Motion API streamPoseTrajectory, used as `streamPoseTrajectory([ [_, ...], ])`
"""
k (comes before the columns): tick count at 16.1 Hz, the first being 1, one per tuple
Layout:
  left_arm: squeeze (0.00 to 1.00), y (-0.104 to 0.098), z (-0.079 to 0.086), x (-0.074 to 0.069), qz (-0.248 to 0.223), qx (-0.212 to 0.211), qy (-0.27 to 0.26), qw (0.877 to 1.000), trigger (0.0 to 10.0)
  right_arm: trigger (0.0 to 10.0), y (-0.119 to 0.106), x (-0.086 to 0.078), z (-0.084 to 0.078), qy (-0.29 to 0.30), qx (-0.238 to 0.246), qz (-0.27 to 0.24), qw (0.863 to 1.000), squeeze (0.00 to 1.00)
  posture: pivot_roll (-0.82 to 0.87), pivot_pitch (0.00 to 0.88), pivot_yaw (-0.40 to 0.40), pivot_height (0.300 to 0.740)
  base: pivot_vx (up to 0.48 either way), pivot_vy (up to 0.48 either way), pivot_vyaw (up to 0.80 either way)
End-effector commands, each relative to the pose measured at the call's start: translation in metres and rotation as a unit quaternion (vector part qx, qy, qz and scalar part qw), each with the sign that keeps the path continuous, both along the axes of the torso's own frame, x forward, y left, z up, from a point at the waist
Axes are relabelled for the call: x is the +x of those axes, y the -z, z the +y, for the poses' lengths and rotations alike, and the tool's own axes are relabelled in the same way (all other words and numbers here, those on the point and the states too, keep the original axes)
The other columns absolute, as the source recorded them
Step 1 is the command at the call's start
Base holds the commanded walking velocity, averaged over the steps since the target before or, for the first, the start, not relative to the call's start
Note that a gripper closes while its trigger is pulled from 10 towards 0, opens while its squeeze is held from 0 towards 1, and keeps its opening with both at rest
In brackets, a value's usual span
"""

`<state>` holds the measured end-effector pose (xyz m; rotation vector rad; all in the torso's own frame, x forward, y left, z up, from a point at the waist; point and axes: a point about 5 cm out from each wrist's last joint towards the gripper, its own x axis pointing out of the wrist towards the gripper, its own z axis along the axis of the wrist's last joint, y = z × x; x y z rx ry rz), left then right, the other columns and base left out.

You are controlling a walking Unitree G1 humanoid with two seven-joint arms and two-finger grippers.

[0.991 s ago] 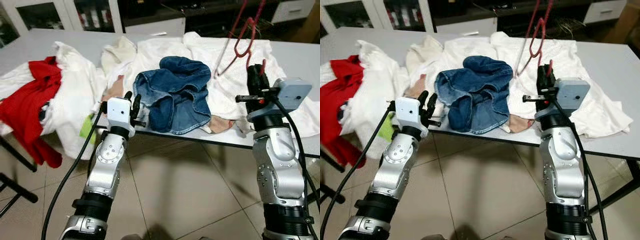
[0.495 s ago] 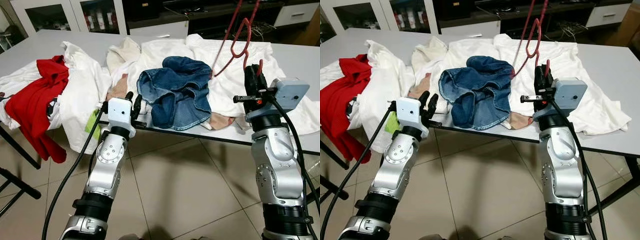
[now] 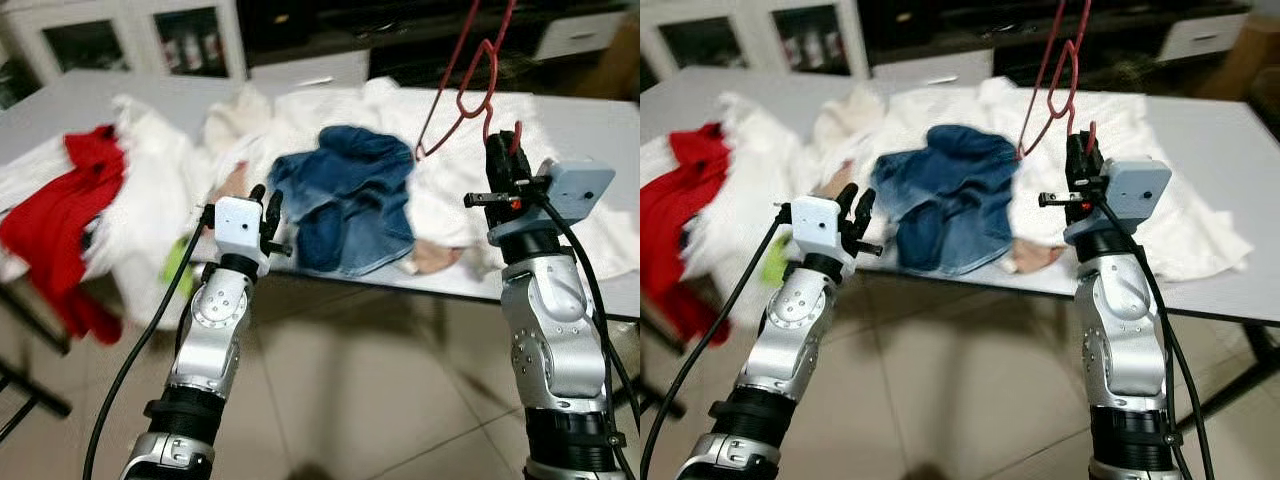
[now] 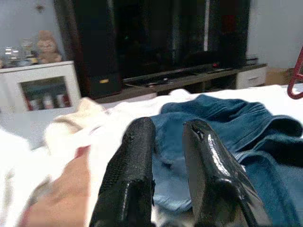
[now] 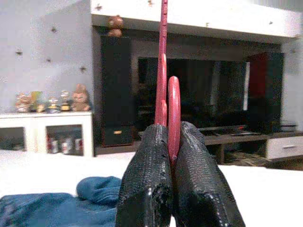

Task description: Hang hanger

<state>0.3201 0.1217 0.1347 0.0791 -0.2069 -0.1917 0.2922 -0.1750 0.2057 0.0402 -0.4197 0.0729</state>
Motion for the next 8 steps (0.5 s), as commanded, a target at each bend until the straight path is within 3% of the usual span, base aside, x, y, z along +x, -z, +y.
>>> streamPoseTrajectory([
  [1, 0.00, -0.0009, 0.0009, 0.0002, 0.001, -0.002, -0.001, 1.000, 10.0, 10.0, 0.0001, -0.0010, -0.0010, 0.002, -0.003, 0.001, 1.000, 0.00, 0.06, 0.008, 0.056, 0.740, 0.454, 0.000, 0.00],
  [8, 0.00, -0.0007, 0.0010, 0.0004, 0.002, -0.001, -0.001, 1.000, 10.0, 10.0, 0.0004, -0.0002, -0.0012, 0.003, -0.001, 0.002, 1.000, 0.00, 0.06, 0.006, 0.055, 0.740, 0.454, 0.000, 0.00],
])
